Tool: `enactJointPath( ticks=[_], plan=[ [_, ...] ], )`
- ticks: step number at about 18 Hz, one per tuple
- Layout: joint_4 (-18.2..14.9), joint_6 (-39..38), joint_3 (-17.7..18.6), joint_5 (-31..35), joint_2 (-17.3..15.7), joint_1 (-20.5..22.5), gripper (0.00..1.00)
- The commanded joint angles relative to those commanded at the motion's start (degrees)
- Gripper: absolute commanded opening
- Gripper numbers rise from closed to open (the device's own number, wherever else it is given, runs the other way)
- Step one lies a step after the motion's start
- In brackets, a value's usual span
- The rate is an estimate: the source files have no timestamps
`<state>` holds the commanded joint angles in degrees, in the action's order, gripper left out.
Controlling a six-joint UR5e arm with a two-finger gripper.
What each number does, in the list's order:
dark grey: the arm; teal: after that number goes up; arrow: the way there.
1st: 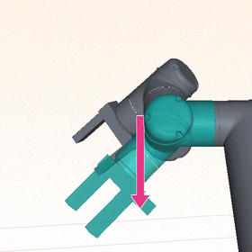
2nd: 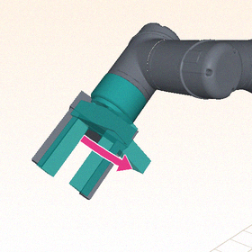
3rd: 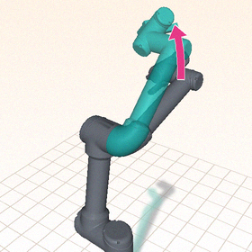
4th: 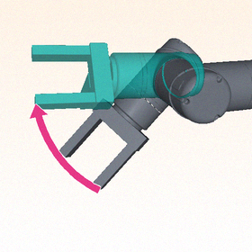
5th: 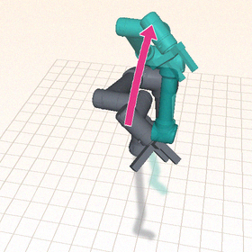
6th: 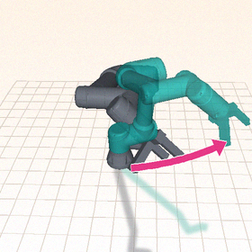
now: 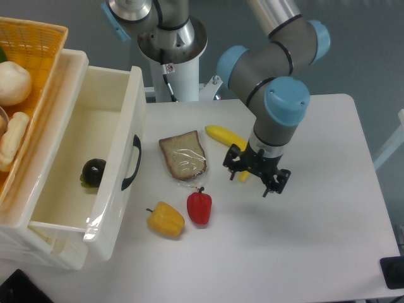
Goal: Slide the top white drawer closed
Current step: 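Move the gripper across the table toward the open white drawer's front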
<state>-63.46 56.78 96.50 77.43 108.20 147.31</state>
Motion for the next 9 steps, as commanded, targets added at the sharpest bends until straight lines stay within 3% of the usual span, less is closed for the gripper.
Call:
enactJointPath(
  ticks=[3, 6, 9],
  plan=[
    [-0.4, -0.1, 2.2, -0.4, -2.7, -1.3, 0.41],
    [-0.6, -2.2, 3.0, -2.2, -3.8, -3.9, 0.14],
    [-1.8, -4.9, 3.0, -6.9, -4.5, -4.8, 0.03]
  ],
)
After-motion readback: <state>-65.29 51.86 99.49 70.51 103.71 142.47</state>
